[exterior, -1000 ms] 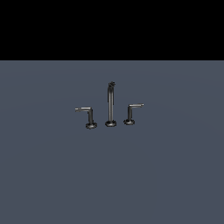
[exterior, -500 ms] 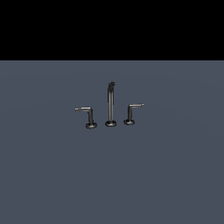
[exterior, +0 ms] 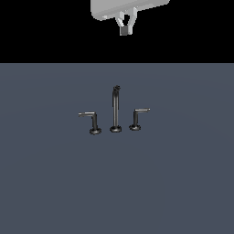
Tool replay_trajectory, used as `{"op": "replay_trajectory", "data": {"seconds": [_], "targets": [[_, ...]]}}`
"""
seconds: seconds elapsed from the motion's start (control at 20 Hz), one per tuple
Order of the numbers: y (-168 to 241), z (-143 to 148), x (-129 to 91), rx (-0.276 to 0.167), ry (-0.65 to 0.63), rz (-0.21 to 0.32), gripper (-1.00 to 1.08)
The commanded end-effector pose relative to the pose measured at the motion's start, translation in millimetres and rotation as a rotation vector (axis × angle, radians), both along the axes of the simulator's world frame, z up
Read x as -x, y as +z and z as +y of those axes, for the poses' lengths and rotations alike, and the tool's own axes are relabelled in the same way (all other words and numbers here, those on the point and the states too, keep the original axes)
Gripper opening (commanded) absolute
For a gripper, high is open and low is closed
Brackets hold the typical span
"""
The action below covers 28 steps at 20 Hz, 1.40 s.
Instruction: Turn on the faucet by rotating a designated handle.
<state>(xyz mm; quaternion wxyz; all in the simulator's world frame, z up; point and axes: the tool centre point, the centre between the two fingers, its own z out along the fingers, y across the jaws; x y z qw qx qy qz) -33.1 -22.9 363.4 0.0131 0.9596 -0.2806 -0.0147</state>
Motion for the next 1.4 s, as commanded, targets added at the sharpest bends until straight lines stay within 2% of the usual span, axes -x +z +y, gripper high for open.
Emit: {"op": "replay_trajectory", "data": {"seconds": [0.0,0.4,0.75,1.05,1.35], "targets": [[-16.8,-6.2,-18.4,0.0,-0.068,-0.004,-1.0],[-77.9,-28.1,-70.3,-0.001,-0.28,-0.016,-1.0],[-140.3,-49.3,-106.9,-0.002,-0.467,-0.025,-1.0],[-196.1,-67.2,-129.5,-0.002,-0.618,-0.033,-1.0],[-237.7,-80.0,-141.2,-0.002,-0.725,-0.037,-1.0]]}}
